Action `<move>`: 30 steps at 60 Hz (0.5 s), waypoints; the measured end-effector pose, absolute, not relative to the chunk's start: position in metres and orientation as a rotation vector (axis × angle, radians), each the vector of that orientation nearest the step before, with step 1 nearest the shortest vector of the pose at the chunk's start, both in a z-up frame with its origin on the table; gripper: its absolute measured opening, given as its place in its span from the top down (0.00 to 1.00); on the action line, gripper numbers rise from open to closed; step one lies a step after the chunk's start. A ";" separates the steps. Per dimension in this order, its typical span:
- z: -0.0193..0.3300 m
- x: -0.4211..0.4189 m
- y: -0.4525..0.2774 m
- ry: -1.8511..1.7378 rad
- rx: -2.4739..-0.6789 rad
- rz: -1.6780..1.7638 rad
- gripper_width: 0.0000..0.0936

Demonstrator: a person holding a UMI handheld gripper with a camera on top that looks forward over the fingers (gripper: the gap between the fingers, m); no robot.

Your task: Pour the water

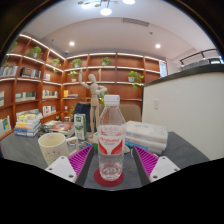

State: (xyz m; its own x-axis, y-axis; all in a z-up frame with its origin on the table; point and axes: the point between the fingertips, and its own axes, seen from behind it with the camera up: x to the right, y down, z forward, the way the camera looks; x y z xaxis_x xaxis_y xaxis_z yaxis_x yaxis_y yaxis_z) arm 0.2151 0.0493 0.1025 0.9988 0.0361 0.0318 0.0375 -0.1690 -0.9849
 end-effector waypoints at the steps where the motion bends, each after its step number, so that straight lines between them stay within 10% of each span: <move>1: 0.102 0.216 0.044 -0.047 -1.749 -0.002 0.13; 30: 0.122 0.190 -0.098 0.033 -1.841 -0.006 0.11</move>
State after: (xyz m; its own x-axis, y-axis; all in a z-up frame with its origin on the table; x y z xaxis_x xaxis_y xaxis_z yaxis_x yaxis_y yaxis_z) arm 0.1896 -0.0980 0.1217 0.9996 -0.0256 -0.0133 -0.0196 -0.2670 -0.9635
